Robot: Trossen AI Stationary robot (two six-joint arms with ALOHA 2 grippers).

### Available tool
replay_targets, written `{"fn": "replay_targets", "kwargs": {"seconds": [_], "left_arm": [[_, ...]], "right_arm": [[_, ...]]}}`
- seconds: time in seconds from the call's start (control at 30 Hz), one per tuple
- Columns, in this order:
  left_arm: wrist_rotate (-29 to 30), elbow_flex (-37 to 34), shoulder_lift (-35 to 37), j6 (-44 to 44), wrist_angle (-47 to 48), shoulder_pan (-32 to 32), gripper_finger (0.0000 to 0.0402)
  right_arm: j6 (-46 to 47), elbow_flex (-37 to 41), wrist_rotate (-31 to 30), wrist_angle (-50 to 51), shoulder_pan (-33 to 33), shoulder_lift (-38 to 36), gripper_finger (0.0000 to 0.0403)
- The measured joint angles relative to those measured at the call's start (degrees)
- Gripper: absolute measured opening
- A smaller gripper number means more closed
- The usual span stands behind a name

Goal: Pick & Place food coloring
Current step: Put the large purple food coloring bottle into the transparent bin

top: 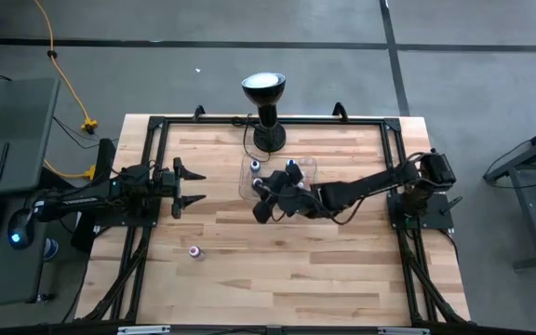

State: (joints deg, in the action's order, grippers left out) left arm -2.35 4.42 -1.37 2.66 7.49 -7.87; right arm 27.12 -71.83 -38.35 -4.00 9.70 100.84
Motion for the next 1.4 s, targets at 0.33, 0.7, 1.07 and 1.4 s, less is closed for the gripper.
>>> {"fn": "replay_targets", "kwargs": {"seconds": [0.33,0.7,1.07,1.4], "left_arm": [[0.00,0.01,0.00,-0.01,0.00,-0.01,0.0278],[0.00,-0.01,0.00,0.01,0.00,0.01,0.0278],[0.00,0.00,0.00,0.01,0.01,0.01,0.0278],[-0.02,0.00,0.00,0.00,0.00,0.02,0.0278]], "right_arm": [[0.25,0.00,0.64,0.78,-1.40,0.00,0.0114],[2.90,-1.49,3.00,6.94,-5.02,0.57,0.0114],[1.53,-6.92,4.60,7.67,-7.31,7.72,0.0114],[4.40,-6.99,4.53,5.40,-8.48,12.47,0.0116]]}}
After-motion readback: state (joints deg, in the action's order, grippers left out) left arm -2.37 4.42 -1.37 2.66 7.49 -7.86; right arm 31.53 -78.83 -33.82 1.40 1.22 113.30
